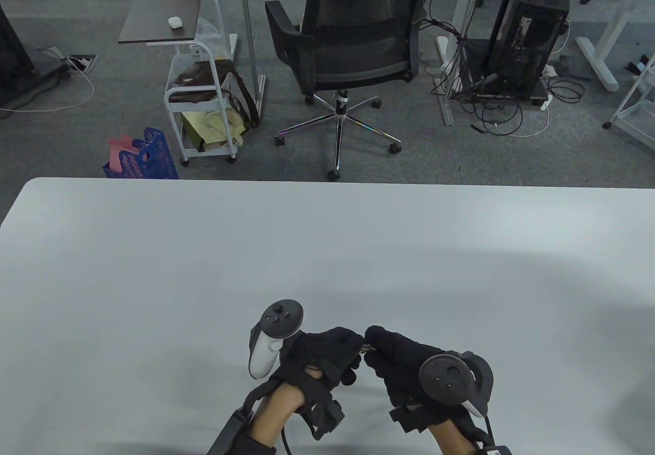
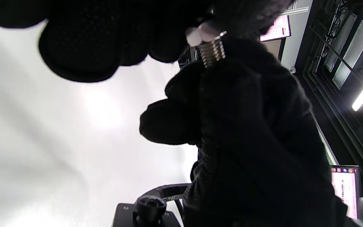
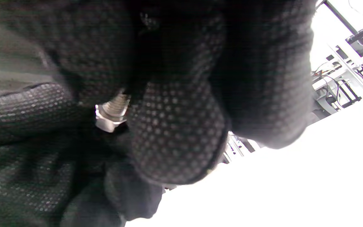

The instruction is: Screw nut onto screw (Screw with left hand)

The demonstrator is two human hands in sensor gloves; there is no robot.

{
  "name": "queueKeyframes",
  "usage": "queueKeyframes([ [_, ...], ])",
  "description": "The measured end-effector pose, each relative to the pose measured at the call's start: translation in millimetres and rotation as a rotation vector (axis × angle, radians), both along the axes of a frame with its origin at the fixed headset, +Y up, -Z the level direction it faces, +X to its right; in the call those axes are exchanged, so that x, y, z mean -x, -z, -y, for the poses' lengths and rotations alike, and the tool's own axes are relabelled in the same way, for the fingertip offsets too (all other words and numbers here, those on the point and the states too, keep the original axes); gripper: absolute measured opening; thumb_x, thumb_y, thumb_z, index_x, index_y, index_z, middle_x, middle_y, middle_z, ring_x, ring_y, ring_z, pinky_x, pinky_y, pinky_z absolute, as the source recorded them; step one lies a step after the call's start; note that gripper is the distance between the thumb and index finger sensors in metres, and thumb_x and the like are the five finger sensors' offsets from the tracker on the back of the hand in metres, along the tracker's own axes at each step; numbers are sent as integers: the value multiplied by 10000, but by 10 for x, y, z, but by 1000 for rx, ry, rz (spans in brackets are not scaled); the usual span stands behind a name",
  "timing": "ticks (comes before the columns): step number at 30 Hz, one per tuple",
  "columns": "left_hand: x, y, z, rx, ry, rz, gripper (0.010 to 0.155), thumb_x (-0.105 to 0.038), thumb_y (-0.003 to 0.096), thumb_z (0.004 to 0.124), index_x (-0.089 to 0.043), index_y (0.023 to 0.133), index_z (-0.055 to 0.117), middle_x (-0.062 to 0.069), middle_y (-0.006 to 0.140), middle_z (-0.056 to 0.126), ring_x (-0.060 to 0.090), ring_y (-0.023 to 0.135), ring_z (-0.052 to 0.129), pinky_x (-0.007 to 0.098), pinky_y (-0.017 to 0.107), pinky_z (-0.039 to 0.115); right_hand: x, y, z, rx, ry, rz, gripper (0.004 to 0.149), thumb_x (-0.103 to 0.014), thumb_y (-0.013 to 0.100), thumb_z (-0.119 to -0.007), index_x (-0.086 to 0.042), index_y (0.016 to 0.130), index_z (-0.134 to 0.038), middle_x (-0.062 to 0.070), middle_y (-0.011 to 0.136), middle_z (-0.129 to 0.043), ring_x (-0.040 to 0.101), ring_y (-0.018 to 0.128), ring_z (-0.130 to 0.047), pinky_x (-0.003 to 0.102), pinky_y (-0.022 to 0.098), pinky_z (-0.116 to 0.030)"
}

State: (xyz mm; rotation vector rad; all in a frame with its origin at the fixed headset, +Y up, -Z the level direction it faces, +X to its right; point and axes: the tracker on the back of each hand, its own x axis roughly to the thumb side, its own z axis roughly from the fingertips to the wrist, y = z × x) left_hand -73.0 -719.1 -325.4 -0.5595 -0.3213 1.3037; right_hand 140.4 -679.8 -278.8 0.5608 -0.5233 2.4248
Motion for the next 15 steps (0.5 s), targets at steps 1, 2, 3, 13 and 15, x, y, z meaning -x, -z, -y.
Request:
queueKeyframes([
  [1,-9,0,-7,0,6,11,569,-368,443,707,0,874,753,308,778,825,461,480,922,582,371,724,1,-1,-3,-1,0,0,478,-361,304,-918,-146,731,-910,59,535,-1075,101,221,-1187,344,242,-1045],
  [2,-16,-4,-13,8,4,40,565,-354,446,702,-7,892,716,303,801,796,453,503,911,578,383,719,-2,2,1,-4,2,0,479,-360,304,-916,-144,731,-910,61,533,-1076,100,220,-1187,345,241,-1045],
  [3,-14,-9,-14,17,-2,50,568,-350,448,698,-15,906,690,297,817,776,449,520,903,572,397,714,-5,2,9,-2,5,0,478,-359,305,-915,-143,732,-909,62,534,-1076,101,220,-1187,345,242,-1045],
  [13,-4,-2,5,-3,14,-4,594,-396,443,702,8,872,774,320,774,838,468,472,930,586,366,729,13,11,131,44,10,-9,478,-359,307,-915,-150,737,-905,62,547,-1069,104,237,-1183,349,255,-1040],
  [15,-24,0,-3,-3,16,28,569,-362,445,702,-7,890,720,303,795,802,453,498,914,578,381,721,4,31,158,51,9,-9,477,-359,309,-915,-152,738,-904,62,550,-1068,106,240,-1183,349,257,-1040],
])
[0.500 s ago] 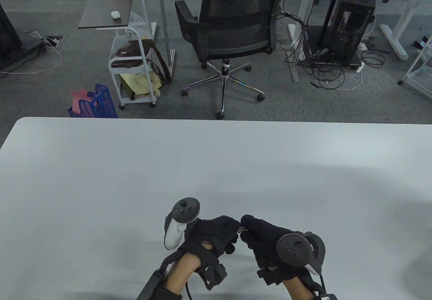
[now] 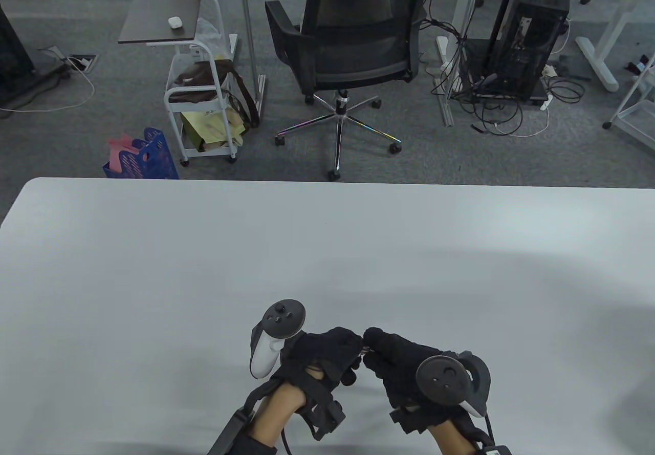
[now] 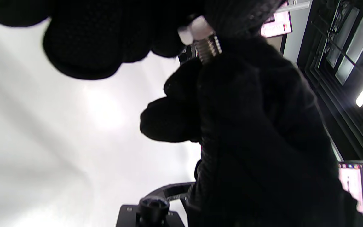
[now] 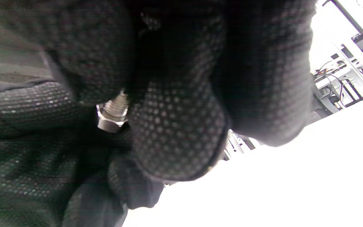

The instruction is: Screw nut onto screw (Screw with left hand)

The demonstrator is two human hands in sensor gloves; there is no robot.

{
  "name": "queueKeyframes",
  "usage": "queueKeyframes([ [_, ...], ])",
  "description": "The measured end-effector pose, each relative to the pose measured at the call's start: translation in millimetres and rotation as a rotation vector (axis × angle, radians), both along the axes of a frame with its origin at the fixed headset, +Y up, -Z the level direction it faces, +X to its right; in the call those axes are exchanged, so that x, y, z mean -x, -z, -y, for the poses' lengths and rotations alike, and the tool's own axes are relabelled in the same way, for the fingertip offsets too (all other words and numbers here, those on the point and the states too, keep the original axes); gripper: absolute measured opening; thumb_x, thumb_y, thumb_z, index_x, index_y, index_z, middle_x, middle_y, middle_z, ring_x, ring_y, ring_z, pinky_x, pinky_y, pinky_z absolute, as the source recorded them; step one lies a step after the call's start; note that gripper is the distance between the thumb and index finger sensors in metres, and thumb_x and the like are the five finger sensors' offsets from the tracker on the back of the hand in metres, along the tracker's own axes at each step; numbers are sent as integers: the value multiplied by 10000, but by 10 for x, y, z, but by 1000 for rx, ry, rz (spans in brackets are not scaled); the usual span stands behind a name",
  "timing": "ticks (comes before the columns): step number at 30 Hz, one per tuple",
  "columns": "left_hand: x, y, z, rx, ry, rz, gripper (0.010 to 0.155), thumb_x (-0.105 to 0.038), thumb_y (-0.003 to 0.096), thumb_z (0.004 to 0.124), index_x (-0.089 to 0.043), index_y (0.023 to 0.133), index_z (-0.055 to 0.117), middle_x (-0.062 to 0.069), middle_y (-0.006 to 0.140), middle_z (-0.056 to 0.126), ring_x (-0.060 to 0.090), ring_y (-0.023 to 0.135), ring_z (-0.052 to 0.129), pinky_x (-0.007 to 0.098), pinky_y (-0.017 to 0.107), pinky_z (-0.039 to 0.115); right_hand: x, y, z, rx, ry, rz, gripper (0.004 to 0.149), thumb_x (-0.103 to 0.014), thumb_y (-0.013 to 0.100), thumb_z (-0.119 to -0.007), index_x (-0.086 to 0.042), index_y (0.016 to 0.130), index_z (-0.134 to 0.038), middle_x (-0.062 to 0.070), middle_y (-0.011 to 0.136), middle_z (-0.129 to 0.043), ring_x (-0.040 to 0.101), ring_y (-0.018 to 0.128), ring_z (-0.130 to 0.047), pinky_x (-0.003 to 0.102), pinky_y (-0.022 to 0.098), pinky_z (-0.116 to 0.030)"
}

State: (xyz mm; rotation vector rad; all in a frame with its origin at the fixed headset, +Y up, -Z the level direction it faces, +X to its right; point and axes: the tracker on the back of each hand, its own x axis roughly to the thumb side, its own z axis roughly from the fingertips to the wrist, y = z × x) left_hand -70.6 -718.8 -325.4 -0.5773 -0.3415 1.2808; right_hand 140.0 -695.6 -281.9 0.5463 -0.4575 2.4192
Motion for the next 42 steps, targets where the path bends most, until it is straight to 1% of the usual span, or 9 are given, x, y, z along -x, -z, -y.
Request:
queueKeyframes([
  [5,9,-12,12,2,-18,-13,674,-414,447,685,-18,990,627,321,845,758,460,533,900,576,405,712,-31,26,36,-3,17,8,477,-359,309,-915,-152,739,-903,63,552,-1067,106,242,-1182,350,259,-1039],
  [11,2,-17,-20,-32,14,-29,580,-393,440,698,1,859,774,317,767,840,464,461,932,583,358,731,-49,40,77,1,31,5,475,-357,310,-914,-152,739,-903,63,553,-1067,108,242,-1183,350,258,-1039],
  [17,-2,-11,22,-23,-6,-16,686,-437,441,685,-23,985,627,318,844,757,460,531,900,576,404,712,-67,76,115,11,27,7,474,-355,313,-915,-153,741,-902,66,558,-1066,109,247,-1184,351,262,-1039],
  [21,-1,-5,28,-20,-1,-23,598,-411,441,692,-3,873,762,312,778,833,463,477,930,581,368,731,-53,60,92,3,23,5,476,-357,312,-915,-153,742,-901,65,558,-1066,109,249,-1184,351,262,-1039],
  [25,-7,-4,24,9,-22,29,579,-370,448,690,-30,916,665,288,830,762,442,531,899,567,404,714,-56,59,94,2,25,2,474,-356,312,-915,-153,740,-902,66,557,-1066,109,249,-1183,351,261,-1039],
  [28,18,-3,44,4,-35,-16,683,-433,445,679,-35,996,612,316,859,745,455,541,898,573,409,712,-61,60,99,2,30,3,474,-356,312,-915,-152,740,-902,65,557,-1067,109,249,-1184,351,262,-1039],
  [33,16,3,27,-8,-21,-32,588,-403,442,692,-3,864,776,316,773,838,464,471,932,581,364,732,-54,54,91,-4,25,1,475,-358,312,-914,-155,741,-902,62,556,-1067,107,248,-1184,351,262,-1039],
  [39,11,-7,32,14,-39,8,658,-414,450,678,-38,984,609,301,857,744,447,548,896,567,414,714,-57,48,75,-10,23,6,474,-358,312,-914,-153,739,-903,65,555,-1067,108,246,-1184,350,261,-1040],
  [42,34,-7,47,12,-22,-44,674,-441,441,675,-11,959,699,331,817,798,474,512,916,585,387,723,-50,40,53,-5,31,4,474,-357,312,-915,-152,739,-903,65,555,-1067,109,246,-1184,351,260,-1039],
])
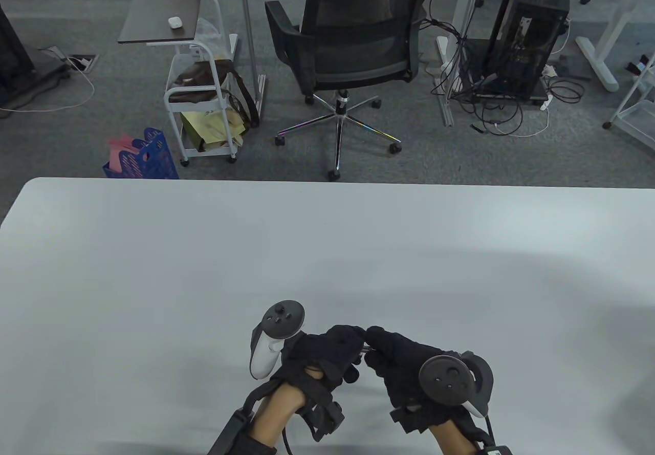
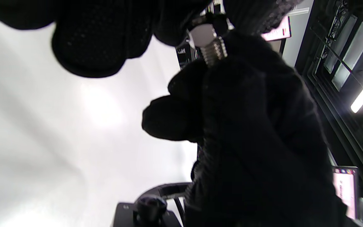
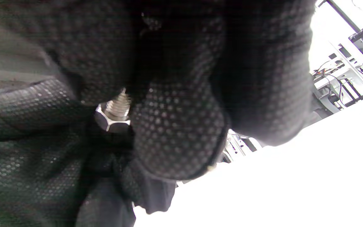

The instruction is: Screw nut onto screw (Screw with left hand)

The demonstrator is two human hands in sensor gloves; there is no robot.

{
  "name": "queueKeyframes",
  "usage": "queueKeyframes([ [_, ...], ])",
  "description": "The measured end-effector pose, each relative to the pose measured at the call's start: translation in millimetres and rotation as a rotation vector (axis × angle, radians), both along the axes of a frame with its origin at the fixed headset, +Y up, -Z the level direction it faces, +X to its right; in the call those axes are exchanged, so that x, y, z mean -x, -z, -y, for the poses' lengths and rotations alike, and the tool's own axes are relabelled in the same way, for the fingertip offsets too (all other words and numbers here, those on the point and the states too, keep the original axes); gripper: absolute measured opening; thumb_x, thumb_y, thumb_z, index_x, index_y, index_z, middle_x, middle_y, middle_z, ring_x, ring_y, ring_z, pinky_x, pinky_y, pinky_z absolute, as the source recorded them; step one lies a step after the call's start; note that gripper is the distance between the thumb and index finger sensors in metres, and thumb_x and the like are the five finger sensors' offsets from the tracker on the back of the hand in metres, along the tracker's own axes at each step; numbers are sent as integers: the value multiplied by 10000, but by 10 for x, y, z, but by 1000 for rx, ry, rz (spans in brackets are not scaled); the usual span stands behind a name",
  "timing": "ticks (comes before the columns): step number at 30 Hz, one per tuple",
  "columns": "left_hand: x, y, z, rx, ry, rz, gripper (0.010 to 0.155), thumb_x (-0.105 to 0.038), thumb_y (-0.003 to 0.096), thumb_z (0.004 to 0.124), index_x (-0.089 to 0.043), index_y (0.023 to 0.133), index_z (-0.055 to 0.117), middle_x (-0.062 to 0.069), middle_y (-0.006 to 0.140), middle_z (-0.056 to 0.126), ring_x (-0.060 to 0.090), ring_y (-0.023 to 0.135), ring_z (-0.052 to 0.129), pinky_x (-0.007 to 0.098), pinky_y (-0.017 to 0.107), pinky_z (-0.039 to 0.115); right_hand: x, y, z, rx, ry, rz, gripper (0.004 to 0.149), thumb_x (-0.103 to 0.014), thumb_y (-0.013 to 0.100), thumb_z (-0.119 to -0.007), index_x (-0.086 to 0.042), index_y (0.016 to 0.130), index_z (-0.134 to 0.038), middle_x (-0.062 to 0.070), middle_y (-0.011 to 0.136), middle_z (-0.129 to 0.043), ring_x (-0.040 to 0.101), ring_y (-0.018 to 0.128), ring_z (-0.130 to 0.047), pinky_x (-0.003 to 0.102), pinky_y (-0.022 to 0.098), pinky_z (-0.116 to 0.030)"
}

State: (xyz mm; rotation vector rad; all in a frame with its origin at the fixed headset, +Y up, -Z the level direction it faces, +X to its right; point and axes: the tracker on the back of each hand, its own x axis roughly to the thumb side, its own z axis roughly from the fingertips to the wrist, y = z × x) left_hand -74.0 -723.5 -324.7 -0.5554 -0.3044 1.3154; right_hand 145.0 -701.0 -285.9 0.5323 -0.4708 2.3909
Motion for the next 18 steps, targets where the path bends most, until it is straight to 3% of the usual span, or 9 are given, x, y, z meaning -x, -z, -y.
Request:
queueKeyframes([
  [3,-22,3,-20,1,-6,23,584,-398,444,691,-3,867,769,314,777,833,463,479,930,582,369,731,6,-8,-19,-2,-7,1,473,-359,312,-913,-155,739,-903,63,555,-1067,108,247,-1184,350,260,-1040],
  [7,-27,-7,-34,20,-8,64,576,-363,451,689,-33,922,665,289,839,757,443,539,898,568,409,714,16,-21,-50,-2,-5,-1,474,-358,311,-914,-154,740,-903,65,556,-1067,109,247,-1184,351,261,-1039],
  [10,-5,-8,-3,29,-24,26,709,-458,443,681,-28,1000,600,317,864,738,456,554,895,572,416,713,18,-29,-69,-3,3,-1,474,-357,312,-915,-152,740,-902,64,556,-1067,108,246,-1184,351,260,-1039],
  [14,-8,4,-20,11,-21,10,586,-402,446,690,-11,874,775,316,791,828,467,489,930,582,374,731,26,-38,-94,-5,-3,-1,473,-358,311,-915,-155,738,-904,63,555,-1067,108,247,-1184,351,259,-1039],
  [18,-23,-3,-34,28,-17,66,560,-357,449,689,-31,905,683,291,833,763,447,539,899,571,410,713,36,-47,-105,-1,-10,-7,472,-356,312,-914,-154,738,-904,64,556,-1067,110,247,-1184,351,261,-1039],
])
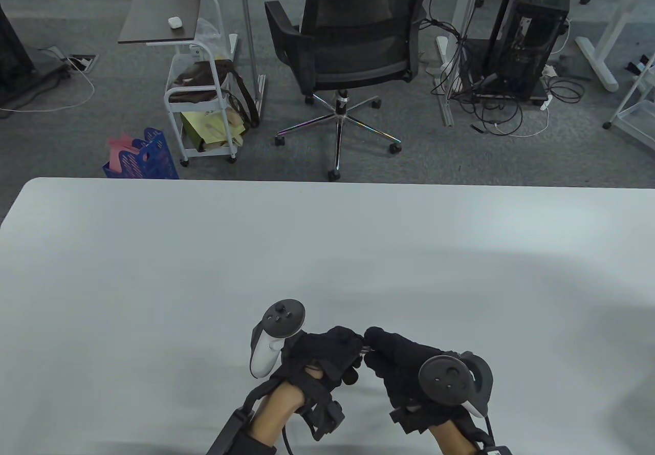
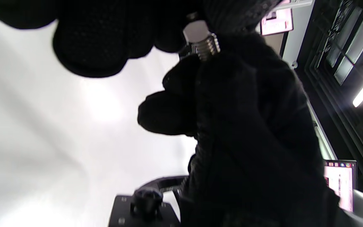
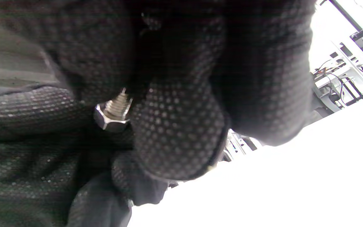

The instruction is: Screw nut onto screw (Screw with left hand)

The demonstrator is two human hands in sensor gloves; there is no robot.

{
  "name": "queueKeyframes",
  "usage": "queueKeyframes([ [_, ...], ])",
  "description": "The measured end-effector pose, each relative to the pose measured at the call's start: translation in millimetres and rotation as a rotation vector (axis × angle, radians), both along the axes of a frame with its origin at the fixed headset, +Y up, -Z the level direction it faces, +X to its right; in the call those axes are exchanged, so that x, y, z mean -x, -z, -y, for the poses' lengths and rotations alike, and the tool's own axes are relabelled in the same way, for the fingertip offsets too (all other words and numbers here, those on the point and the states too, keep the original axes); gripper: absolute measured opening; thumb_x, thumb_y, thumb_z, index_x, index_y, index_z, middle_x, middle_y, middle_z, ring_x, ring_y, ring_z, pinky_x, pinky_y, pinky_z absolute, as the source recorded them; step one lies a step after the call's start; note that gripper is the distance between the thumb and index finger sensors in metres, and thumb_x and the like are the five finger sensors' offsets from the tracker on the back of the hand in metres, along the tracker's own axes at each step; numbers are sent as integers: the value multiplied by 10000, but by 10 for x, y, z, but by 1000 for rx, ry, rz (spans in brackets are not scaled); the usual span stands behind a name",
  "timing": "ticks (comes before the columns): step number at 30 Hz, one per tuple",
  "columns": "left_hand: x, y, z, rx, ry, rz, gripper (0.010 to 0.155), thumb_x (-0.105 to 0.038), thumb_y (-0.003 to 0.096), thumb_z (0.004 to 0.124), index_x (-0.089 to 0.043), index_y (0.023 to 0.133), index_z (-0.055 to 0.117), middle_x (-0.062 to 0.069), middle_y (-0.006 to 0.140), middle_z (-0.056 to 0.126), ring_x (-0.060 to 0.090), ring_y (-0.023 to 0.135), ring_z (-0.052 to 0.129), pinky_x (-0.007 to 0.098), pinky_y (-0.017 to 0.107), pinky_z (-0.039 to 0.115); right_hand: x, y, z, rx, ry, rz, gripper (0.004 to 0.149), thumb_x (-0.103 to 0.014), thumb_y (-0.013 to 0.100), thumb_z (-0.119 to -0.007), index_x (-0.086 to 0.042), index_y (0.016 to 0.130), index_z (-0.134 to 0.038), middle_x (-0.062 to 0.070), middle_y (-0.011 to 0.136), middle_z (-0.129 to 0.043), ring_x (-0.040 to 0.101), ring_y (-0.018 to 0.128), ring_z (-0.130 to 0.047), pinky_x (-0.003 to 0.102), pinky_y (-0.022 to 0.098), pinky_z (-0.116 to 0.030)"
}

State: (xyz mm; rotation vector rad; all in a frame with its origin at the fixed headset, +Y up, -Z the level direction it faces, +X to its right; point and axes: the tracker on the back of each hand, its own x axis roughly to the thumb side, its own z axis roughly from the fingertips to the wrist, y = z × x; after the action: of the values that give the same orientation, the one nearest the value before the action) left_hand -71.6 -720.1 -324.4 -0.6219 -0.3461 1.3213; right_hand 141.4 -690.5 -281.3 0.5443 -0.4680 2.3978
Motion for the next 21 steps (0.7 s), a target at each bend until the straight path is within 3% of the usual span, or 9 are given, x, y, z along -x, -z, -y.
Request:
queueKeyframes([
  [3,22,-4,22,9,-20,-27,688,-441,450,674,-58,1002,529,285,889,678,426,582,876,553,436,706,3,-6,-14,-2,5,1,473,-357,312,-915,-154,739,-903,65,556,-1066,109,247,-1184,351,260,-1039],
  [8,6,-5,13,-17,12,-47,586,-397,448,688,-10,885,740,306,794,806,455,493,927,575,377,732,11,-13,-22,-1,-6,1,474,-358,312,-914,-155,739,-903,62,555,-1068,108,247,-1184,350,262,-1039],
  [12,-7,-14,-5,-7,13,-5,574,-358,452,685,-35,925,651,289,843,742,441,542,897,565,410,714,8,-16,-29,-2,-3,0,473,-359,311,-913,-156,738,-904,64,556,-1067,108,246,-1184,351,261,-1039],
  [14,7,-15,16,0,-6,-20,681,-434,449,678,-30,992,593,310,870,722,447,555,894,566,416,714,8,-11,-24,2,4,-2,472,-359,311,-914,-156,738,-904,63,555,-1068,107,247,-1184,350,262,-1039],
  [18,7,-7,16,-8,17,-46,599,-400,444,690,4,881,758,324,790,815,470,486,927,586,373,728,19,-14,-25,2,-6,-3,472,-360,312,-913,-158,739,-903,61,557,-1067,107,248,-1184,350,263,-1039],
  [21,-10,-7,-5,-4,20,-4,568,-357,446,694,-18,902,685,299,818,767,445,517,905,571,396,716,24,-13,-23,5,-10,-6,472,-359,313,-912,-157,739,-903,63,557,-1066,108,249,-1184,350,263,-1039],
])
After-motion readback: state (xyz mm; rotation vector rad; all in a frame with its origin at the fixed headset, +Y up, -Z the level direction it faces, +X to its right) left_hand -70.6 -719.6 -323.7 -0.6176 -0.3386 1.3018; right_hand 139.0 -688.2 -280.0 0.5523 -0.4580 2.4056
